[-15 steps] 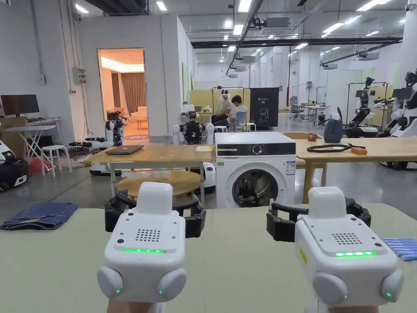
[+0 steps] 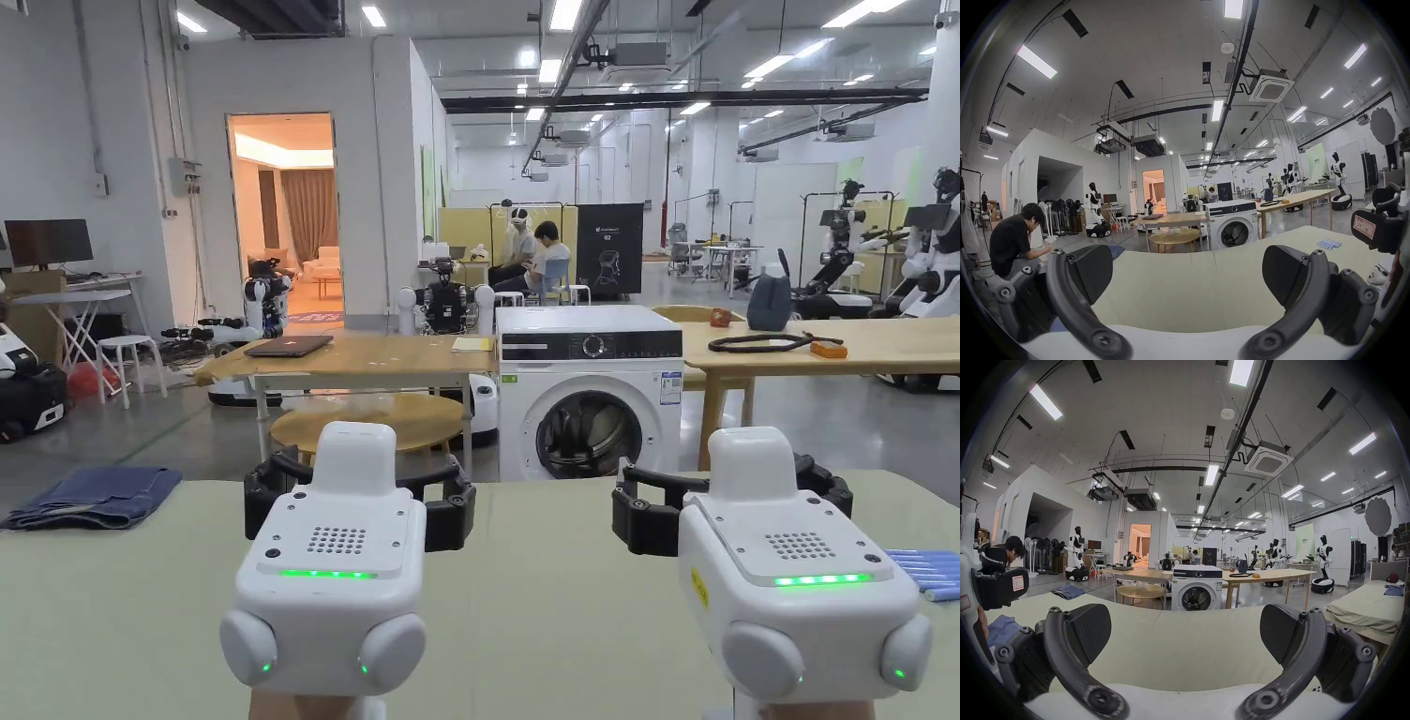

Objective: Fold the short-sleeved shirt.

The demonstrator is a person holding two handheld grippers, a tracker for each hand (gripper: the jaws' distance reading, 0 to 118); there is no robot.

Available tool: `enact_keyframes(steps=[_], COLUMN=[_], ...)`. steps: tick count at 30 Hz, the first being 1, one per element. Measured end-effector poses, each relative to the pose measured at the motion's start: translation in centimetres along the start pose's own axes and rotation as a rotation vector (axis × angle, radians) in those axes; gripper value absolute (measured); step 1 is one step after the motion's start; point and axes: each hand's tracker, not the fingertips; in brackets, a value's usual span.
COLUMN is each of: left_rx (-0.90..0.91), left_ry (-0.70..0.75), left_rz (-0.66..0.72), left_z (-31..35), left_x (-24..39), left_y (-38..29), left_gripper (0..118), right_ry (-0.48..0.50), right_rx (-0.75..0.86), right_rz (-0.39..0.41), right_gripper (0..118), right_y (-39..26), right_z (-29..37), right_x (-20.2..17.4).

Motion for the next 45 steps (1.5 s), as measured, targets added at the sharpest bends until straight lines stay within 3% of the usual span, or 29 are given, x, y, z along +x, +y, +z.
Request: enact_keyframes(steps=[45], left_rx=[-0.033], left_ry=[0.0], left_rz=[0.031], left_z=[0.42], left_x=[0.01], left_y=[-0.97], left_gripper=[118], right_ry=[-0.002], right_rx=[-0.012], right_rz=[0.015], right_gripper=[118], right_y=[-0.66], right_z=[0.75], right_x=[-0.09])
